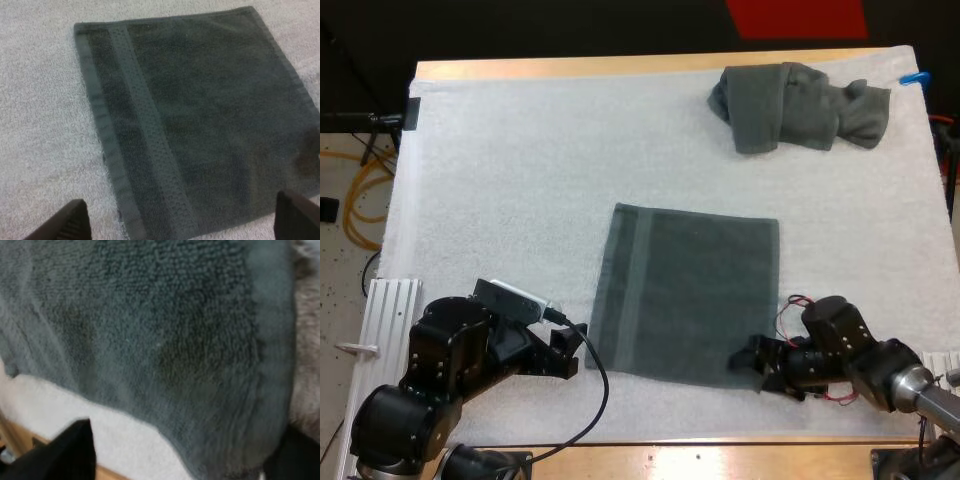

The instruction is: Pick towel from pile fold and stack

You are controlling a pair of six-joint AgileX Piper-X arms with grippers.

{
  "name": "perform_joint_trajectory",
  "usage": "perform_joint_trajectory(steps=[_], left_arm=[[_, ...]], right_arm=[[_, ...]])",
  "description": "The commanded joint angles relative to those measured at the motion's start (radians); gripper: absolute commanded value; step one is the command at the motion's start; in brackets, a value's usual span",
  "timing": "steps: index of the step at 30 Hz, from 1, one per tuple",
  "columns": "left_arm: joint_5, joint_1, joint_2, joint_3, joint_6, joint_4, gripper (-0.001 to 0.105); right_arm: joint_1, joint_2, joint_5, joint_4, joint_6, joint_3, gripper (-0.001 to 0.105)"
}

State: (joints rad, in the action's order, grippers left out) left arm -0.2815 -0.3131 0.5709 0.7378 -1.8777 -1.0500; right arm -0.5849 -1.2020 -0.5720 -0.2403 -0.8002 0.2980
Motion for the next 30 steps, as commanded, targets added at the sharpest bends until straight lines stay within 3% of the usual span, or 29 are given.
perform_joint_trajectory(steps=[1, 3, 4, 5, 10, 14, 16, 25, 30], left_arm=[[-0.008, -0.001, -0.006, 0.001, -0.011, 0.008, 0.072], [-0.008, -0.001, -0.006, -0.002, -0.011, 0.008, 0.072], [-0.008, -0.001, -0.006, -0.003, -0.011, 0.008, 0.072], [-0.008, -0.001, -0.006, -0.009, -0.011, 0.008, 0.072], [-0.051, -0.001, -0.003, -0.075, -0.013, 0.015, 0.072], [-0.187, -0.004, 0.049, -0.16, -0.094, 0.08, 0.072], [-0.211, -0.018, 0.087, -0.189, -0.123, 0.121, 0.072], [-0.192, -0.191, 0.403, -0.217, -0.223, 0.256, 0.072], [-0.089, -0.226, 0.579, -0.217, -0.268, 0.338, 0.072]], right_arm=[[-0.003, -0.018, 0.017, -0.011, -0.005, -0.006, 0.049], [-0.003, -0.018, 0.032, -0.011, -0.007, -0.006, 0.021], [-0.003, -0.018, 0.034, -0.011, -0.009, -0.006, 0.015], [-0.003, -0.011, 0.038, -0.011, -0.021, -0.006, 0.0], [-0.003, 0.059, 0.069, -0.087, -0.07, 0.0, 0.001], [-0.003, 0.146, 0.11, -0.219, -0.122, 0.006, 0.001], [-0.003, 0.176, 0.121, -0.261, -0.125, 0.006, 0.001], [-0.003, 0.24, 0.172, -0.326, -0.147, 0.006, 0.001], [-0.003, 0.24, 0.172, -0.326, -0.147, 0.006, 0.001]])
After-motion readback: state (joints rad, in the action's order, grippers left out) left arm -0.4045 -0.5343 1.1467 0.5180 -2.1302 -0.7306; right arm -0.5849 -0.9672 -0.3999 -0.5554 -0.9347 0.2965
